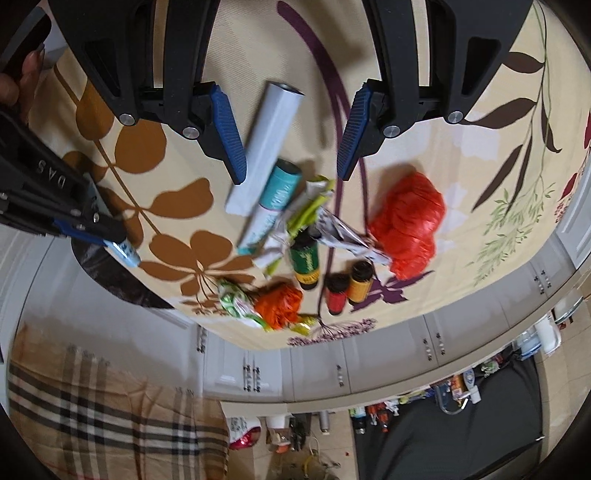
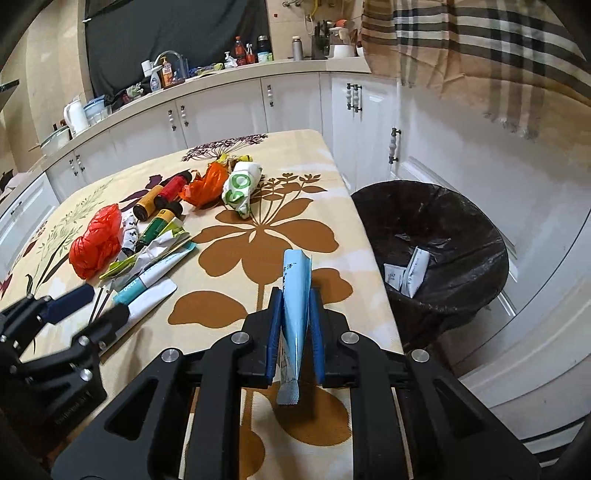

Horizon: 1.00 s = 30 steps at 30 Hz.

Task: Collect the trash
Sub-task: 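Grasp the light blue tube with the right tool while the left tool grasps a white tube, then carry both held tubes over the black trash bin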

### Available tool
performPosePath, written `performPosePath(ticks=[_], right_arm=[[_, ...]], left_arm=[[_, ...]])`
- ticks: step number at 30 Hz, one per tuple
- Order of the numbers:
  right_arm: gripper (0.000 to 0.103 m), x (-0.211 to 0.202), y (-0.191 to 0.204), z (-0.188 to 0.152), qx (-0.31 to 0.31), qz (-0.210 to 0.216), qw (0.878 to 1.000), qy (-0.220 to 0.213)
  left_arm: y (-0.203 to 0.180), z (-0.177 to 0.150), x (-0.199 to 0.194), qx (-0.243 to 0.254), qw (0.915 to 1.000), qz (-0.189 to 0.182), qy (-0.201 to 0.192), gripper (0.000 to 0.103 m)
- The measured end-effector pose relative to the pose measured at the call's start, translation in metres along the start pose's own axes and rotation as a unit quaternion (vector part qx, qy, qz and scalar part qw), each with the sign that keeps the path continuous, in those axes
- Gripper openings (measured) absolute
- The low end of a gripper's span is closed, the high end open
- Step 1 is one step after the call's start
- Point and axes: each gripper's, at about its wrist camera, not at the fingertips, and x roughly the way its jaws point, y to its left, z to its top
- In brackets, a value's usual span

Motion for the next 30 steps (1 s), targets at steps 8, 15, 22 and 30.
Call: performPosePath(ticks=[8, 15, 22, 30], right_arm=[[0.015, -0.001, -0.003, -0.002, 0.004, 0.003, 1.000, -0.003], [0.015, -0.002, -0.002, -0.001, 0.001, 0.001, 1.000, -0.004], [0.015, -0.005, 0.001, 0.000, -0.004, -0.001, 1.000, -0.007], [0.015, -0.006, 0.006, 0.002, -0.009, -0.003, 1.000, -0.007]], left_arm=[[-0.009, -0.005, 0.002, 0.021, 0.9997, -0.009, 0.009, 0.026], [-0.010, -0.008, -0.006, 0.025, 0.9993, -0.028, 0.005, 0.015], [-0.005, -0.009, -0.020, 0.018, 0.9988, -0.046, -0.008, 0.014], [0.001, -0.003, -0.028, 0.007, 0.9982, -0.054, -0.023, 0.014]])
